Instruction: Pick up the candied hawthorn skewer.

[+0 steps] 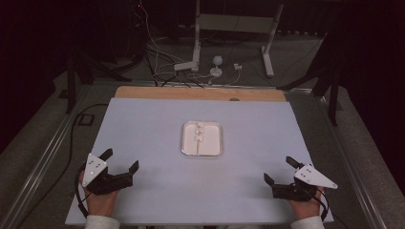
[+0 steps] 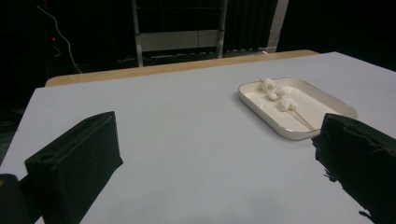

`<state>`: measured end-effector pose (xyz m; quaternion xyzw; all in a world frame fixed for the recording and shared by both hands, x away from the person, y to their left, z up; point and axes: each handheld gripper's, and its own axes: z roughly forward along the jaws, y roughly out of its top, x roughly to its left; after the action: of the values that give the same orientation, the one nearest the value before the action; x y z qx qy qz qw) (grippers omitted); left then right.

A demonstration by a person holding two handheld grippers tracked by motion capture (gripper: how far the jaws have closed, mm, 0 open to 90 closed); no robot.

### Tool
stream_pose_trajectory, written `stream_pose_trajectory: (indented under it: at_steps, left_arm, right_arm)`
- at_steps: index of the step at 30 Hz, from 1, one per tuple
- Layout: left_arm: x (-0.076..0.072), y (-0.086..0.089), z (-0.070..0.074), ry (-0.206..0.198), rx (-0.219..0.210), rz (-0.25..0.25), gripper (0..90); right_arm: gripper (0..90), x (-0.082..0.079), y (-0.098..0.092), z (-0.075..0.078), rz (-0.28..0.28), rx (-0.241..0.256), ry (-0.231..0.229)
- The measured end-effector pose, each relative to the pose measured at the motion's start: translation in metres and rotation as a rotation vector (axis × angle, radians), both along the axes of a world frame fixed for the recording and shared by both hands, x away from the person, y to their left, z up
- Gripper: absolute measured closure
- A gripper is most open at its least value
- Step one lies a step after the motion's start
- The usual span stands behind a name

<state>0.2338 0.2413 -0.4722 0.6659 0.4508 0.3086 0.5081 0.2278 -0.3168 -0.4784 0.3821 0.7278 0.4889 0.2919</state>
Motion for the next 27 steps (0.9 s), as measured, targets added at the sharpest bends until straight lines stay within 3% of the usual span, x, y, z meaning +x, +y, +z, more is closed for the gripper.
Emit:
stream_pose_trajectory:
  at_steps: [13,27]
  left_arm:
    - [-0.002,-0.007,0.011,0.001,0.004,0.008,0.8]
    - [0.018,-0.023,0.036,0.012,0.014,-0.033,0.8]
  right_arm:
    - [0.0,0.004,-0.003,-0.005,-0.008,0.042,0.032]
    - [0.0,0.005,-0.006,-0.007,-0.026,0.04,0.038]
